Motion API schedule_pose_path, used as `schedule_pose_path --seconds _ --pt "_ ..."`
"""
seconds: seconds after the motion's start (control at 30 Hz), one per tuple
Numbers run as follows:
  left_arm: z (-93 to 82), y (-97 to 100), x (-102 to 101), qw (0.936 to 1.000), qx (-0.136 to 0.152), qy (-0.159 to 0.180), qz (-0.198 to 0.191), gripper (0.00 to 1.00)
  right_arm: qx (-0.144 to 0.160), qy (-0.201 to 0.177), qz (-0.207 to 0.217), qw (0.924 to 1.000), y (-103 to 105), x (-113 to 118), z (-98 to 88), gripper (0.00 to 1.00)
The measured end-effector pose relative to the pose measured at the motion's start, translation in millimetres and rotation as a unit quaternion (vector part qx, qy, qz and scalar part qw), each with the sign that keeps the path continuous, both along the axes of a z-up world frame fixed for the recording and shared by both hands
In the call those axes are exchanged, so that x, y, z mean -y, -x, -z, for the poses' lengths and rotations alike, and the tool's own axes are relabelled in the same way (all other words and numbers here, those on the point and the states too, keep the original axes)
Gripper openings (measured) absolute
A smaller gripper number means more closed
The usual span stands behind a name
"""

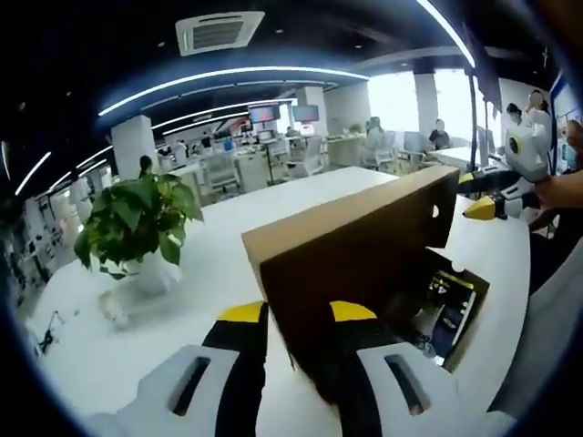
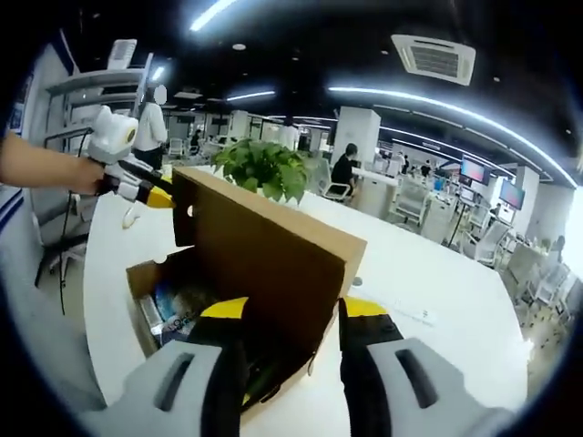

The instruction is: Operate the shoe box by opening the lid, removing the specified soft item, and placing it in the target area until the item is outside and the box remains undamaged.

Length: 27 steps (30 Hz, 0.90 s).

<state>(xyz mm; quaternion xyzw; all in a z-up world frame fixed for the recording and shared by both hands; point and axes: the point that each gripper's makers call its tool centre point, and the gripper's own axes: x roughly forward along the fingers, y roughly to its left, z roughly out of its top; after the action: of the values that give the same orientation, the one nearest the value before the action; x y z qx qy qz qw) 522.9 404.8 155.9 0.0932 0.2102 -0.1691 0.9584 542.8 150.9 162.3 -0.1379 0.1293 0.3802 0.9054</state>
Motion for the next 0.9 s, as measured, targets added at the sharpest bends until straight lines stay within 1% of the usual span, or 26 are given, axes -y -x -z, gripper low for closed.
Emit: schedule_pose_path --seconds 0.07,0.33,0.63,0.9 --pt "0.1 -3.4 -0.8 1.0 0.0 0.001 0.0 0.22 -0.001 -0.002 0.001 1.0 -4.8 0.0 -0.2 0.34" --pt "-0.6 -20.7 -10.5 0.9999 0.002 -0.007 -0.013 0.12 0.004 0.005 -0.002 1.0 -18.0 -1.8 -0.5 0.34" --pt "-0.5 -34.2 -16.8 0.9997 0.004 -0.014 -0.022 0.04 0.004 0.008 -0.003 1.0 -32.3 -3.1 0.6 0.33" --pt "1.8 -45.2 -18.7 0.9995 0.005 -0.02 -0.024 0.03 0.002 0.007 -0.004 1.0 -41.4 -5.1 1.9 0.34"
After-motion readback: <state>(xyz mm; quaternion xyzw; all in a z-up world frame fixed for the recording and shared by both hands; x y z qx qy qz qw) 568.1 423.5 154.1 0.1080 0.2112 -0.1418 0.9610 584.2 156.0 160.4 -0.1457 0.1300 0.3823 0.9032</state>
